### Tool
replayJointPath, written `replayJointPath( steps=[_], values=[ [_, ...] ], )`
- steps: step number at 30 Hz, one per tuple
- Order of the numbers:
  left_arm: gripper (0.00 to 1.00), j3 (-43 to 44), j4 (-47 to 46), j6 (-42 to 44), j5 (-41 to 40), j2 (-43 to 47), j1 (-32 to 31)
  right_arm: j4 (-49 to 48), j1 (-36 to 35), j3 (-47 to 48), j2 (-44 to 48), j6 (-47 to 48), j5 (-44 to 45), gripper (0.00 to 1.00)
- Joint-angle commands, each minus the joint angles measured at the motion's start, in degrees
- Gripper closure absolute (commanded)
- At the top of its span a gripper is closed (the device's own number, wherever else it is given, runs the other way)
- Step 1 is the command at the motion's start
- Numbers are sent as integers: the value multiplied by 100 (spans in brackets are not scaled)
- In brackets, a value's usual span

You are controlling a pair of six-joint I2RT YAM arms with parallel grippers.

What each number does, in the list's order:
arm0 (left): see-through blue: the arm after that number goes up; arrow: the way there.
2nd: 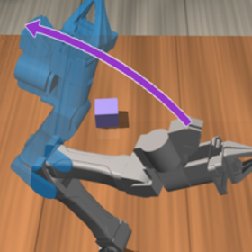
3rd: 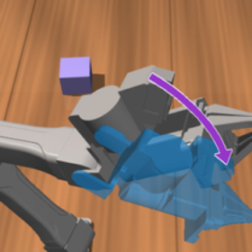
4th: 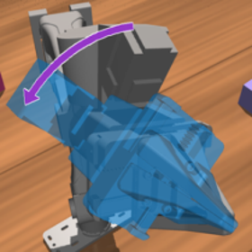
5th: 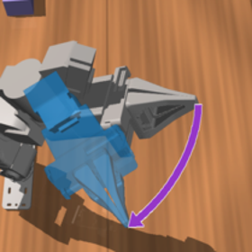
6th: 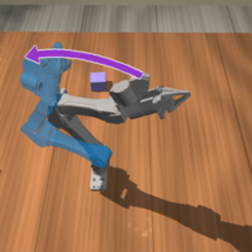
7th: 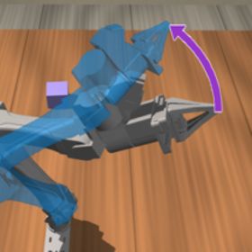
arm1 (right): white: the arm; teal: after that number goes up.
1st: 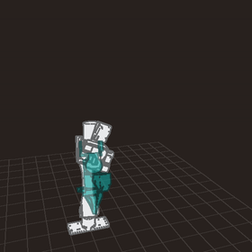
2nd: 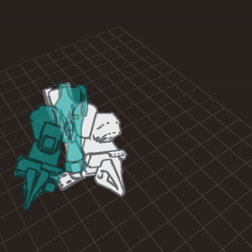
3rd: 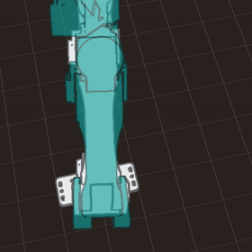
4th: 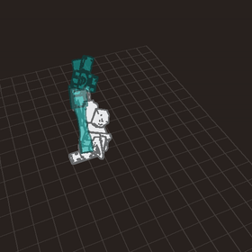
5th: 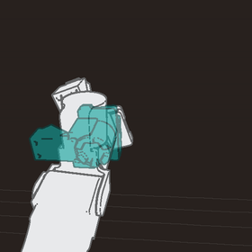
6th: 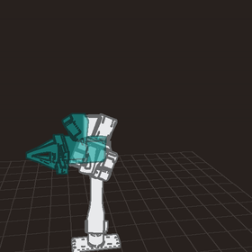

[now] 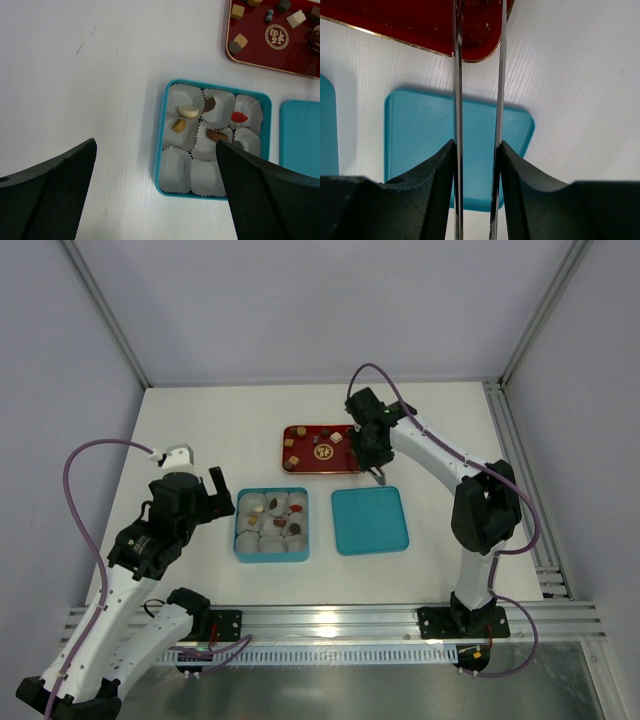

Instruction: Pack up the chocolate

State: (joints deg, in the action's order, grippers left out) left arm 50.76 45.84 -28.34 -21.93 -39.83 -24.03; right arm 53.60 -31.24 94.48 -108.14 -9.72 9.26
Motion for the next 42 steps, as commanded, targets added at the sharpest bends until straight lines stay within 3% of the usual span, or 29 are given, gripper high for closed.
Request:
replayJointPath(
  steps=[1, 22, 42],
  values=[
    [0, 39, -111, -67, -83, 19, -23, -105, 39, -35, 346, 22, -108, 59],
    [0, 39, -102, -67, -83, 28, -14, 1, 110, -8, 478, 14, -108, 59],
    [0, 39, -102, -67, -83, 28, -14, -25, 224, 211, 390, 49, -319, 67]
  ],
)
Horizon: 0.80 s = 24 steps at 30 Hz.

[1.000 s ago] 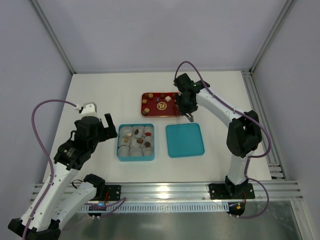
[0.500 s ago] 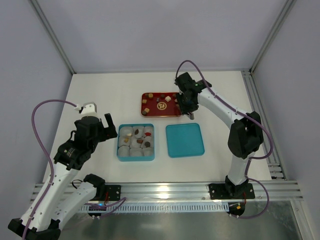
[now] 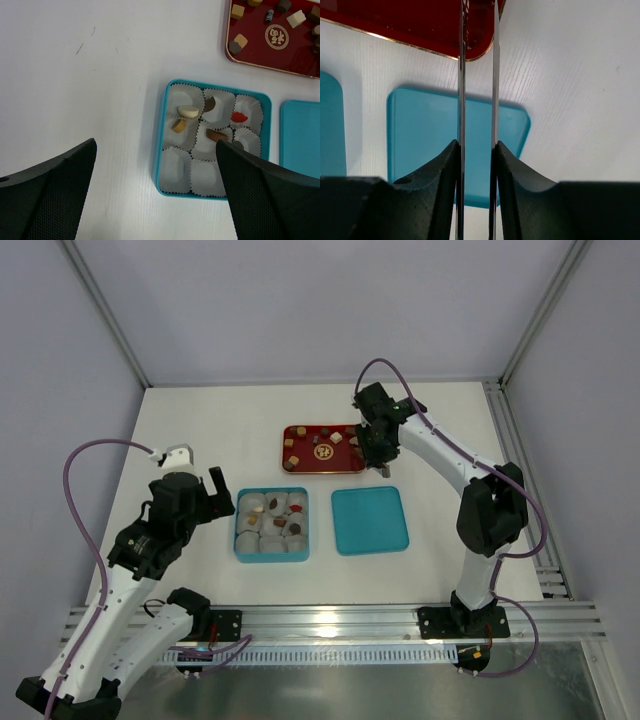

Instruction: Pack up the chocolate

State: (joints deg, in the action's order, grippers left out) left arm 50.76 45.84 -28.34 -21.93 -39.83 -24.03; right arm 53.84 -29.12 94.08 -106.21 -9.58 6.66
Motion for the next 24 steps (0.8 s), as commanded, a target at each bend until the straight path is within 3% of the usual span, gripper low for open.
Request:
replayJointPath(
  steps=[1, 24],
  values=[
    [0, 39, -102, -58, -92, 28, -14, -49, 12, 260, 241, 44, -50, 67],
    [0, 39, -102, -75, -92, 2, -14, -76, 3, 295, 637, -52, -270, 69]
  ],
)
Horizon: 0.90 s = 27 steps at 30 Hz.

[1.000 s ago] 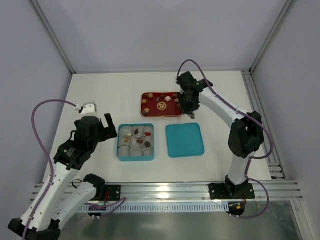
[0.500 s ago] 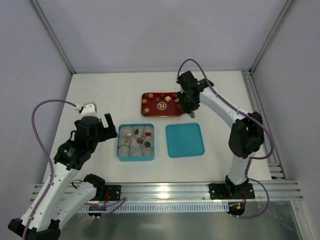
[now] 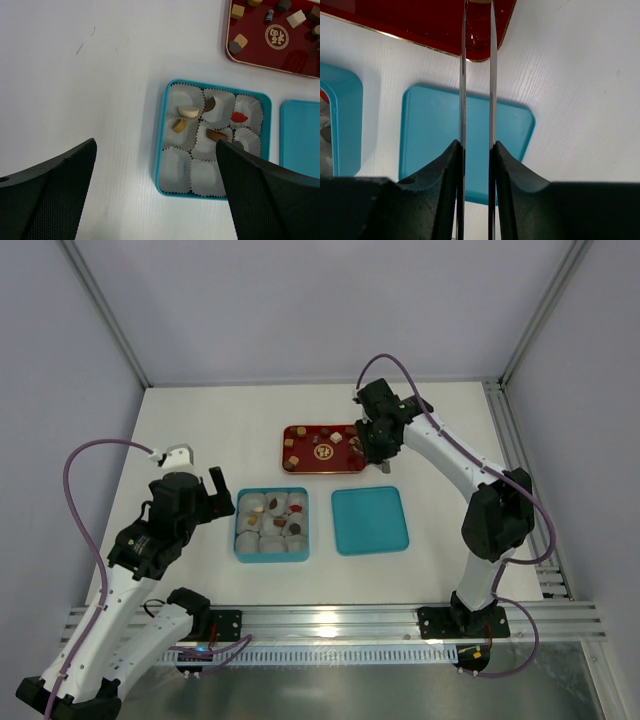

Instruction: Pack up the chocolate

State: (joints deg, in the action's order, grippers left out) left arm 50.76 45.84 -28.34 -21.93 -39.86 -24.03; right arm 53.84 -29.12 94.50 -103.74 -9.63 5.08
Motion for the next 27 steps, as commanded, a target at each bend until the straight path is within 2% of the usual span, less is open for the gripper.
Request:
replayJointPath(
  steps=[1, 6, 13, 20, 27],
  values=[
    [0, 39, -102, -67, -92, -5, -14, -76, -5, 245, 434, -74, -147, 69],
    [0, 30, -111, -67, -83, 4, -14, -41, -207, 192, 759, -136, -209, 69],
    [0, 39, -102, -67, -92, 4, -14, 73, -892, 60, 1233, -329, -130, 69],
    [0, 39, -111, -67, -101, -5, -14, 170, -2043, 51, 1489, -645, -156, 69],
    [0, 39, -102, -67, -101, 4, -14, 135, -3072, 60, 1260, -962, -271, 69]
  ],
)
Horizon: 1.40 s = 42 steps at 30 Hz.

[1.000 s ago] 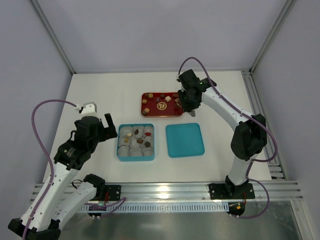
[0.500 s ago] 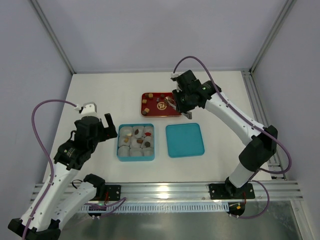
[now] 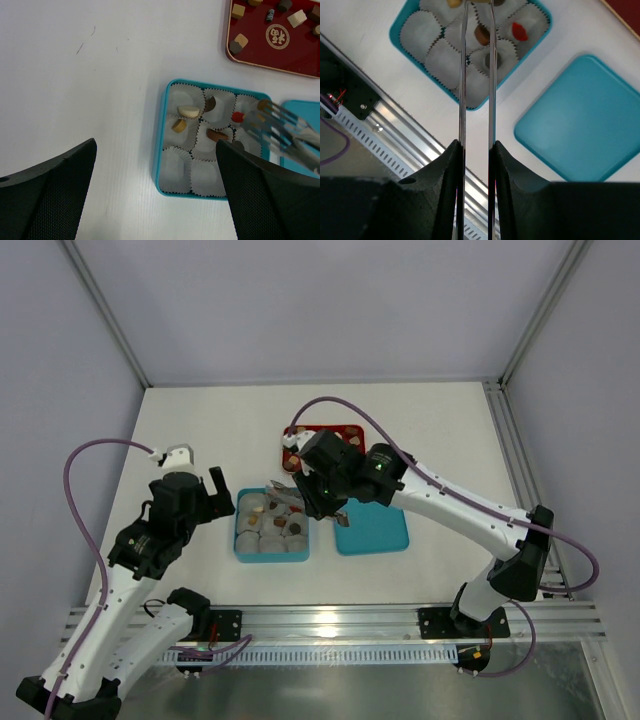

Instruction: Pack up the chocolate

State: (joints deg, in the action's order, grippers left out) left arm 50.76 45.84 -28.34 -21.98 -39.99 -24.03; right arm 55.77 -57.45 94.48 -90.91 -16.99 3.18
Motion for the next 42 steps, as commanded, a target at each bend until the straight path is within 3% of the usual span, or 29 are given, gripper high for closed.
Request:
replayJointPath(
  steps=[1, 18, 42],
  values=[
    [0, 39, -102, -67, -105, 17, -14, -75, -397, 62, -49, -269, -98, 69],
    [0, 39, -102, -67, -123, 44, -14, -426, -1031, 18, -629, -472, -661, 69],
    [0, 39, -93, -75, -123, 61, -14, -558, -1075, -35, -910, -498, -793, 69]
  ],
)
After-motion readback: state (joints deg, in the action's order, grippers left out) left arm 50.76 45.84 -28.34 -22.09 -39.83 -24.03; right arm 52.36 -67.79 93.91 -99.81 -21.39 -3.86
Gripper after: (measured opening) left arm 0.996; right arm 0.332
